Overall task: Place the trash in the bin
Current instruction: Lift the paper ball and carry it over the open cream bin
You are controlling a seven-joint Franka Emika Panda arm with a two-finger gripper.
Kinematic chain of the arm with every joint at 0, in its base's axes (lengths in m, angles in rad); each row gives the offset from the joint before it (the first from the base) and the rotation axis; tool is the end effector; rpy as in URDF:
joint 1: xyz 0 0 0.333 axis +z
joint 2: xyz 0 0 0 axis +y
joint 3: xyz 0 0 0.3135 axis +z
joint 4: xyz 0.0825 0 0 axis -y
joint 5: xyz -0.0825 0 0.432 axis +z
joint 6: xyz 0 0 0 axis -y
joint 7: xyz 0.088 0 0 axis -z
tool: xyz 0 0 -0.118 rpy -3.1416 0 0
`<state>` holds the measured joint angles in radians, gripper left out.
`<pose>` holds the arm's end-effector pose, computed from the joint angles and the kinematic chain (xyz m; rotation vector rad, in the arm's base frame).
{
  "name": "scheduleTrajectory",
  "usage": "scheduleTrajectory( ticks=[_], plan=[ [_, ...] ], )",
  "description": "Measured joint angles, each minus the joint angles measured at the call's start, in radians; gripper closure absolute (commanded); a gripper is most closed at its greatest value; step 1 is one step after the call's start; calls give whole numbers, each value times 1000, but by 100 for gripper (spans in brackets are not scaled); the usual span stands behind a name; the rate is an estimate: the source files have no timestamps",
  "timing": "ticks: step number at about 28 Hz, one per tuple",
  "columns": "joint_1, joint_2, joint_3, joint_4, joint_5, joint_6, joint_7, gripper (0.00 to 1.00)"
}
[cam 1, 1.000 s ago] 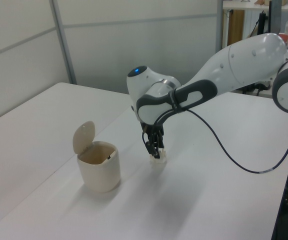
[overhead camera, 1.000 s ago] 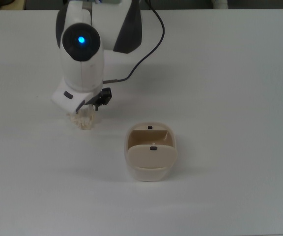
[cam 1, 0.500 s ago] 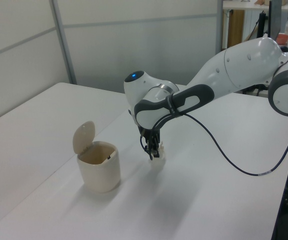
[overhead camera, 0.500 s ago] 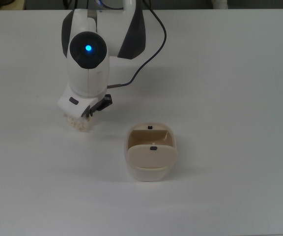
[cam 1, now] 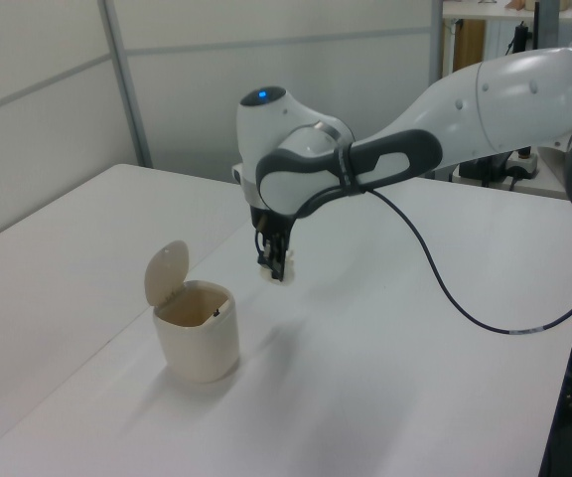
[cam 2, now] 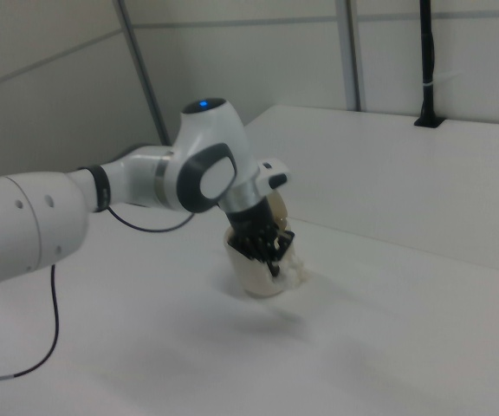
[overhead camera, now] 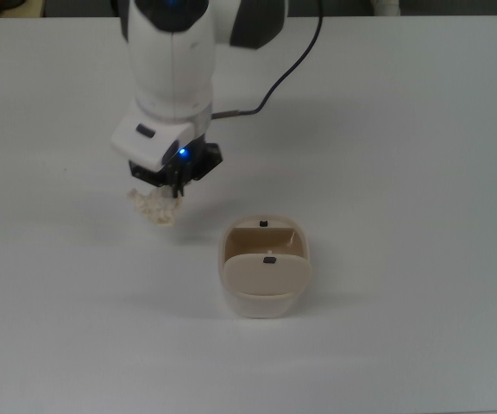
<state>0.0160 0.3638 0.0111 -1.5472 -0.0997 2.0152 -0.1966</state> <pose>0.7233 0.0119 0.4224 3.0155 0.3957 0.1467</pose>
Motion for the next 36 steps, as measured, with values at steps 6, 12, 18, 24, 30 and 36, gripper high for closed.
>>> scheduleTrajectory(
  ticks=[6, 12, 18, 24, 30, 36],
  plan=[
    [16, -15, 33, 34, 81, 69, 0, 100],
    [28, -7, 72, 35, 94, 246, 1, 84],
    [46, 16, 88, 34, 94, 330, 1, 16],
    [50, 21, 89, 35, 94, 334, 1, 0],
    [47, 14, 86, 36, 94, 320, 10, 0],
    [35, -23, 74, 49, 94, 144, 11, 0]
  ],
)
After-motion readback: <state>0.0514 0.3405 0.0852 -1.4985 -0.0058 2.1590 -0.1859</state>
